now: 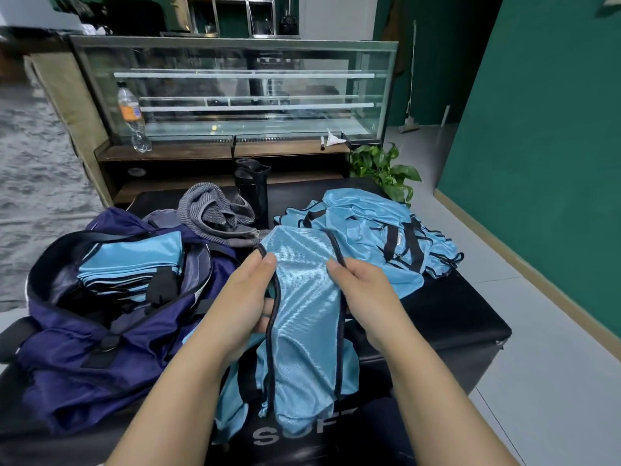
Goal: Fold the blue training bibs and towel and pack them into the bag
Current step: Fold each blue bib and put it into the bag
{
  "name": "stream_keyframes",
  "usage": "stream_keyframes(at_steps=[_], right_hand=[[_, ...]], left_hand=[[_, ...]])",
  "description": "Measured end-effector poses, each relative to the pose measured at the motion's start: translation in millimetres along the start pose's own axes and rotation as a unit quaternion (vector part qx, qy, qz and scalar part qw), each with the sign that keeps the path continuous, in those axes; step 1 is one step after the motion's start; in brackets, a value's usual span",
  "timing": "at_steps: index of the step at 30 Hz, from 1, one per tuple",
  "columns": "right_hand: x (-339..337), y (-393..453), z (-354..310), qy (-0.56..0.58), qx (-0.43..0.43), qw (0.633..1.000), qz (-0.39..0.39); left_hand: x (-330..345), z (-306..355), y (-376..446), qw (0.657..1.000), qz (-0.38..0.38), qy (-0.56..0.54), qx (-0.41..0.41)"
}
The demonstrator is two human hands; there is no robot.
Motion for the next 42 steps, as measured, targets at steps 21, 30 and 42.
stream_keyframes(at_steps=[21,30,42], right_hand=[[11,-7,-7,0.041,-0.064,0.995,-0.071],[5,-12,-14,0.042,-0.068,0.995,-0.054],[-3,-15,-29,0.029,-0.098,0.995,-0.005]], left_hand=[[-15,13,-9,0.998,-0.007,-0.055,-0.004],[-24,14,-15,0.996,0.001,-0.086,0.022],[-34,20,-21,0.995,0.0,0.054,0.084]])
Point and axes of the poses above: each hand's wrist, its own y-axis towards the middle knuckle, its own x-axis out of the palm, z = x × y, the point moved 5 cm from there along y, towards the middle knuckle, and after that the axes turned 10 degrees about -y, right-handed, at the moved point
